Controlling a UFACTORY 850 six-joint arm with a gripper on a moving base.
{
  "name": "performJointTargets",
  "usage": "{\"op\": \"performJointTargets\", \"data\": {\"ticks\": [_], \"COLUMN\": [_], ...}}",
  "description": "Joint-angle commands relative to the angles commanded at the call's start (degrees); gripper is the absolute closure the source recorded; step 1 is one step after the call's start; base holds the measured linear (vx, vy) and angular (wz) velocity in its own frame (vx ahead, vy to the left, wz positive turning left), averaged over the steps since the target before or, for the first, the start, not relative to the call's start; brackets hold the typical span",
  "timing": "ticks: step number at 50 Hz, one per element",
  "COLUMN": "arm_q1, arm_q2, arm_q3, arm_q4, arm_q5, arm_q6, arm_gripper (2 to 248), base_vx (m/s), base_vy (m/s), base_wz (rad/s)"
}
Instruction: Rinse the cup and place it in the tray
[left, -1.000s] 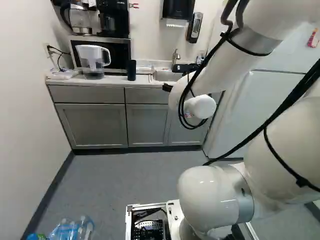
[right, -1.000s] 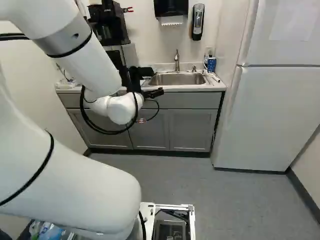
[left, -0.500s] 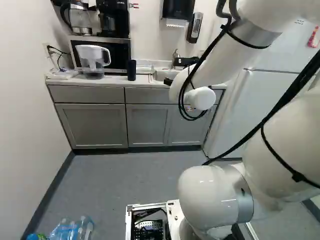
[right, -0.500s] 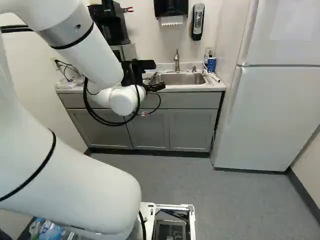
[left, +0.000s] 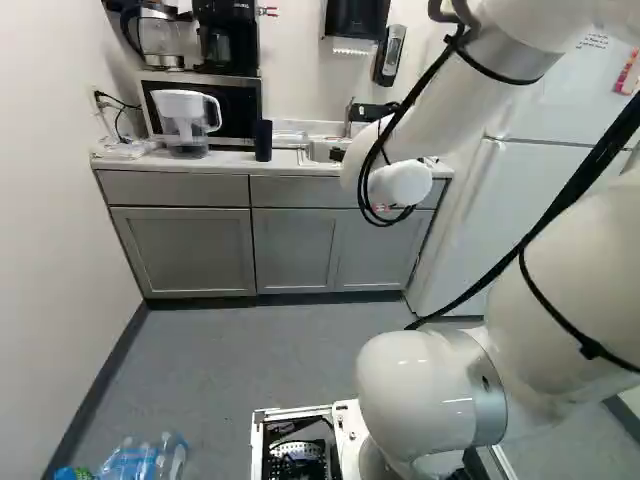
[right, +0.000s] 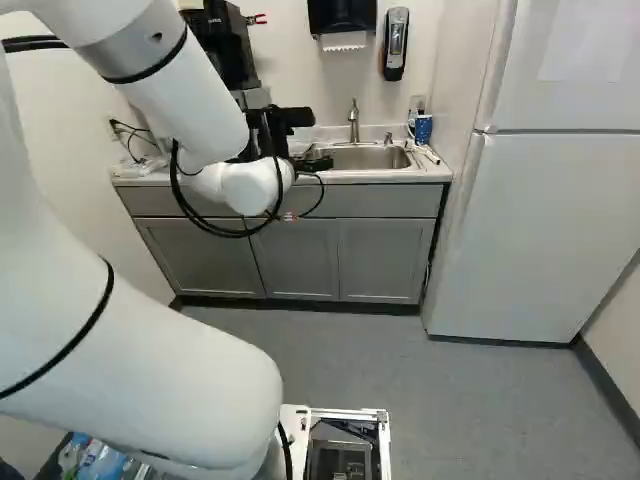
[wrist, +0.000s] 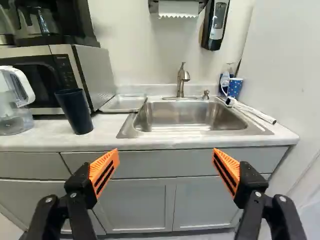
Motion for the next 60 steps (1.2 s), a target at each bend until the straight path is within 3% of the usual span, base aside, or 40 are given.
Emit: {"op": "performJointTargets", "data": {"ticks": [60], "arm_q1": [-0.8], "arm_q2": [1.2], "arm_q3": [-6.5], "arm_q4": [0.0], "arm_q5": [-7.7], "arm_q6": [0.0], "arm_gripper": [3], "base_vx": [0.0], "base_vy": [0.0], "base_wz": [0.0]}}
